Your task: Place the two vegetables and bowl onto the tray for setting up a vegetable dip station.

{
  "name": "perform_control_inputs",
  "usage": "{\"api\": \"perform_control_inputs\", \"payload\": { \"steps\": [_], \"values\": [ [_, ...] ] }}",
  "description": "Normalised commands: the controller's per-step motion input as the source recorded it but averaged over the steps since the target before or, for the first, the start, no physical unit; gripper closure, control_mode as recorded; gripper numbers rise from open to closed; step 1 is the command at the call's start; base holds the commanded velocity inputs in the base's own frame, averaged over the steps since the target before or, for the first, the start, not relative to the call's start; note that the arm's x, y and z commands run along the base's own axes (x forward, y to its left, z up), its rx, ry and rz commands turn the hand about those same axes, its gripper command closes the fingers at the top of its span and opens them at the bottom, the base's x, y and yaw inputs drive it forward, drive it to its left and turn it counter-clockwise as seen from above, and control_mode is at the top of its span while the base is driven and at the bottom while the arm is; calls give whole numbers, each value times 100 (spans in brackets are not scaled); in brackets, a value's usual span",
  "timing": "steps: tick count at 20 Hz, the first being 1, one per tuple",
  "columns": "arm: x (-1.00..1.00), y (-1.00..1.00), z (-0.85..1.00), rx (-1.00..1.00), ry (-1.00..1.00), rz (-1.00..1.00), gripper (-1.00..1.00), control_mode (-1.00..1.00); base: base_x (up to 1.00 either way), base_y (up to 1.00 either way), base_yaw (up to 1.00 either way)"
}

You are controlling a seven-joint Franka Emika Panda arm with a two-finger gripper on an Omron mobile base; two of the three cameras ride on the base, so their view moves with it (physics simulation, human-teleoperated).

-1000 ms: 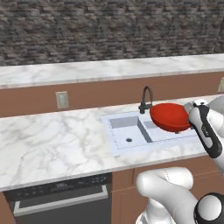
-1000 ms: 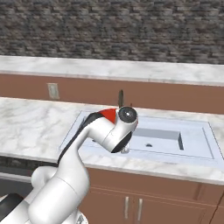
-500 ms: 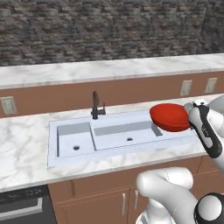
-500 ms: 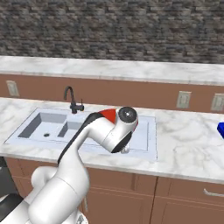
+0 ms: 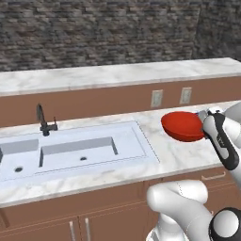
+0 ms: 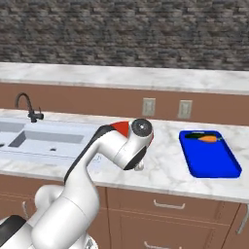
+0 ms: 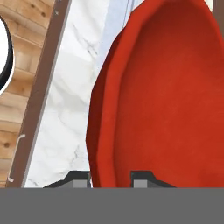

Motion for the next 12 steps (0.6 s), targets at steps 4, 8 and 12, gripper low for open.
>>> {"api": "perform_control_inputs", "payload": {
  "steps": [4,8,12],
  "values": [
    [0,0,0,0,0,0,100,100,0,-100,0],
    [0,0,0,0,0,0,100,100,5,-99,0],
    [0,0,0,0,0,0,100,100,14,-75,0]
  ]
}}
